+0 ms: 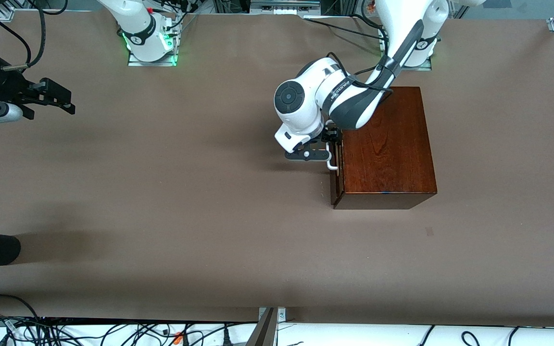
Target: Open drawer, take yellow block, close drawer
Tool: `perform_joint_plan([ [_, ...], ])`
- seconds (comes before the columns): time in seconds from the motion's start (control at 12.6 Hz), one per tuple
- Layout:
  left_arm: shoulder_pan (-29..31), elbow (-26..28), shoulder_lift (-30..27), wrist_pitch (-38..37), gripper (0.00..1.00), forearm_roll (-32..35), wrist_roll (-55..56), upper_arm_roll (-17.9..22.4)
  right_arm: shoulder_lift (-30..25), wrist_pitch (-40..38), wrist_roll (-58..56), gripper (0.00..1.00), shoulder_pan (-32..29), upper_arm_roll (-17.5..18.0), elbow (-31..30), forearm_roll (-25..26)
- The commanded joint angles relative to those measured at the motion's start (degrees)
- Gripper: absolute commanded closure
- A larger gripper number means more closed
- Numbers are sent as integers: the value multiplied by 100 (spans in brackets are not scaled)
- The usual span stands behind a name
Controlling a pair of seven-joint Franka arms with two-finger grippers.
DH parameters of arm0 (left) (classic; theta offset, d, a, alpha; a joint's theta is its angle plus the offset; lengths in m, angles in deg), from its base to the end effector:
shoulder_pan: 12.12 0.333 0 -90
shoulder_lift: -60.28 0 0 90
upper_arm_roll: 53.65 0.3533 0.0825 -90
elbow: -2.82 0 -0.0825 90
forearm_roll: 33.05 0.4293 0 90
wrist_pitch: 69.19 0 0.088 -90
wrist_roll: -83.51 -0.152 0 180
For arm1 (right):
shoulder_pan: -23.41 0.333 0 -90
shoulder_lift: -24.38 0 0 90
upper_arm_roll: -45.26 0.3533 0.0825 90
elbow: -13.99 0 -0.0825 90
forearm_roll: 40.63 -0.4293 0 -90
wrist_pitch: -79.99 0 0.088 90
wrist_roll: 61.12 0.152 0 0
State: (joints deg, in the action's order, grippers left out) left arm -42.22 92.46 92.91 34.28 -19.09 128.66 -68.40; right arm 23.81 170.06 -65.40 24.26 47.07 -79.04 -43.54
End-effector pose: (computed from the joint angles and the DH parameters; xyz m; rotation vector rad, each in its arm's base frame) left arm 0.5331 -0.4610 0.2646 -2.8562 0.1012 0.2259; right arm 0.5920 0.0353 0.5958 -3.0843 -0.1853 0.0634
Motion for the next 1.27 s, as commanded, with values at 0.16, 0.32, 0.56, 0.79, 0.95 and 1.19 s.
perform_joint_plan([
  [0.16, -49, 159, 24, 190, 0, 177, 292, 7, 39, -17, 85, 0, -59, 74, 109, 71],
  [0.32, -22, 176, 77, 243, 0, 177, 301, 25, 39, -8, 85, 0, -59, 74, 109, 71],
  [0.56, -22, 185, 103, 287, 0, 177, 336, 16, 39, -8, 76, 0, -59, 83, 109, 71],
  [0.79, -75, 168, 138, 463, 0, 169, 450, -1, 39, -16, 76, 0, -59, 74, 109, 71],
  [0.95, -92, 133, 138, 656, 0, 81, 468, -19, 39, -16, 41, 0, -59, 74, 109, 71],
  [1.19, -110, 71, 200, 1095, 0, -366, 477, -28, 39, -16, 23, 0, -59, 74, 109, 71],
])
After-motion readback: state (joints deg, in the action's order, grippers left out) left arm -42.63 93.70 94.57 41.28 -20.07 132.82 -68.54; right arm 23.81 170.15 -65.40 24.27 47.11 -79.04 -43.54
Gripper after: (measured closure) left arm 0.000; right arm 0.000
